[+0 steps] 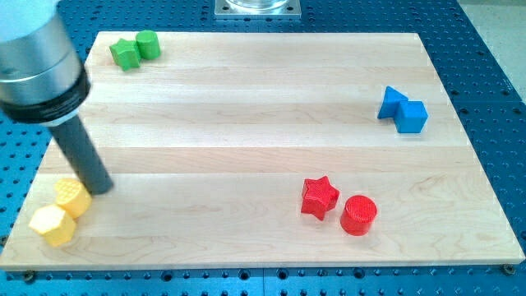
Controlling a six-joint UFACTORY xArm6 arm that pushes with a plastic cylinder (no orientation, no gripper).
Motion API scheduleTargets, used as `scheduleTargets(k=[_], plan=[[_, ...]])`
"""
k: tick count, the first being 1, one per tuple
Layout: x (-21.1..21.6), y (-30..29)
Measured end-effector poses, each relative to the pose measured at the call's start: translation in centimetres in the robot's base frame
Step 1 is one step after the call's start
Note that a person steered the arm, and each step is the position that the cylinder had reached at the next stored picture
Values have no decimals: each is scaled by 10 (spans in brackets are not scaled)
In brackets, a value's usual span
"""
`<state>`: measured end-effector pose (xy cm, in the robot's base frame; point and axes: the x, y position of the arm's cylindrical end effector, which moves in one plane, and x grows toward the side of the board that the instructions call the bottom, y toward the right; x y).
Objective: Slightly move your arm towards the bottom center
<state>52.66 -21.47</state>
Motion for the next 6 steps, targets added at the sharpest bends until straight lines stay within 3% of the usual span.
scheduleTargets(k=[6], plan=[[-11,75]])
